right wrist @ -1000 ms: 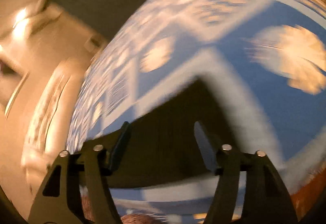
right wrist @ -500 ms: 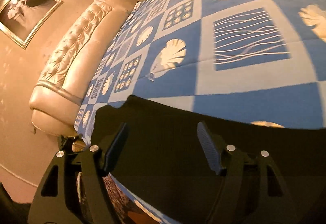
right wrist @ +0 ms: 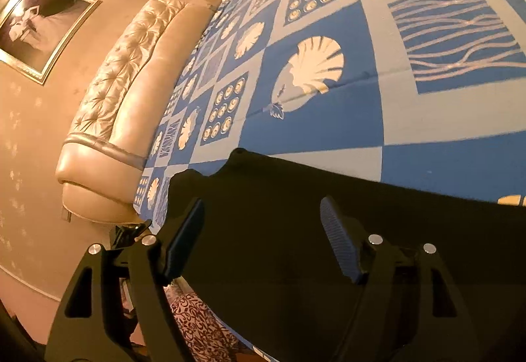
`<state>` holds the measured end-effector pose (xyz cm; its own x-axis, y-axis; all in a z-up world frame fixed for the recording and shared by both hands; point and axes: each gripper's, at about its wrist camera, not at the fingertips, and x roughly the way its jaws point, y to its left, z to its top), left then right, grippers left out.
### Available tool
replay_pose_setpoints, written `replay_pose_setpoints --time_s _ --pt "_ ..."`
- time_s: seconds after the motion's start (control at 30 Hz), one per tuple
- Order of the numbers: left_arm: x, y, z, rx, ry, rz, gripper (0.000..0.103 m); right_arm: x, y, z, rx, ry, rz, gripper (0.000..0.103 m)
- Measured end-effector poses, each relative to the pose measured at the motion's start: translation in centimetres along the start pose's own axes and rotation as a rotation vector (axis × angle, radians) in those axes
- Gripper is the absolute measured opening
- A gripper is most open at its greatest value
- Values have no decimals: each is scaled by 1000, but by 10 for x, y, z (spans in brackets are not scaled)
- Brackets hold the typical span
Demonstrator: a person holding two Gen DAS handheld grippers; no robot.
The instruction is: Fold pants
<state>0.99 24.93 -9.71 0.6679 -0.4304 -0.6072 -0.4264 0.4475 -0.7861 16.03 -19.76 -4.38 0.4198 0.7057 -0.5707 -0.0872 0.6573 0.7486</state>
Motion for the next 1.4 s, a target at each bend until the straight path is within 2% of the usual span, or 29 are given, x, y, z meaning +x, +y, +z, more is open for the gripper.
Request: replay_pose_setpoints --time_s 0.07,0.13,0.3,0.43,0.57,0.6,0.7,0.73,0.8,0.83,0.87,0.93,1.03,1.07,1.13,1.3,1.33,1.4 --pt "-1 6 0 -20 -5 8 28 1 -4 -3 18 -1 15 73" --pt "-7 9 -2 -39 -25 -4 27 0 -6 -5 26 -1 18 73" --pt "-18 -3 -2 -13 -70 24 27 4 -9 -6 35 8 9 73" --pt "-20 -21 1 59 -86 12 27 12 -7 -2 34 15 15 73" --pt "-6 -26 5 85 -44 22 27 26 2 15 16 32 29 74" --pt "-3 -24 4 76 -31 18 27 30 4 19 12 44 37 78" --pt "-2 -23 0 84 -38 29 27 47 13 38 -21 72 27 81" --pt "-4 -23 0 95 -49 40 30 54 16 44 -37 89 23 81" --pt "-8 -21 0 98 -57 44 48 64 19 51 -49 100 -16 81" --pt "-9 -18 1 82 -53 27 62 67 20 52 -47 101 -18 81" --pt "-8 -15 2 60 -53 17 66 70 20 53 -41 104 -6 81" --pt "-4 -10 4 20 -41 -15 66 75 20 52 -32 105 11 81" --pt "-1 -9 3 19 -43 -11 66 82 18 47 -21 110 19 81" --pt "-2 -10 2 26 -51 -5 63 84 18 45 -18 114 18 81" --pt "-3 -14 1 59 -56 34 44 87 16 42 -16 116 11 81" --pt "-4 -10 1 40 -53 71 27 89 15 44 -7 119 14 81" --pt "-4 -10 1 45 -51 82 20 90 16 46 -7 120 13 81" --pt "-4 -12 1 70 -48 97 16 92 17 47 -13 124 18 81"
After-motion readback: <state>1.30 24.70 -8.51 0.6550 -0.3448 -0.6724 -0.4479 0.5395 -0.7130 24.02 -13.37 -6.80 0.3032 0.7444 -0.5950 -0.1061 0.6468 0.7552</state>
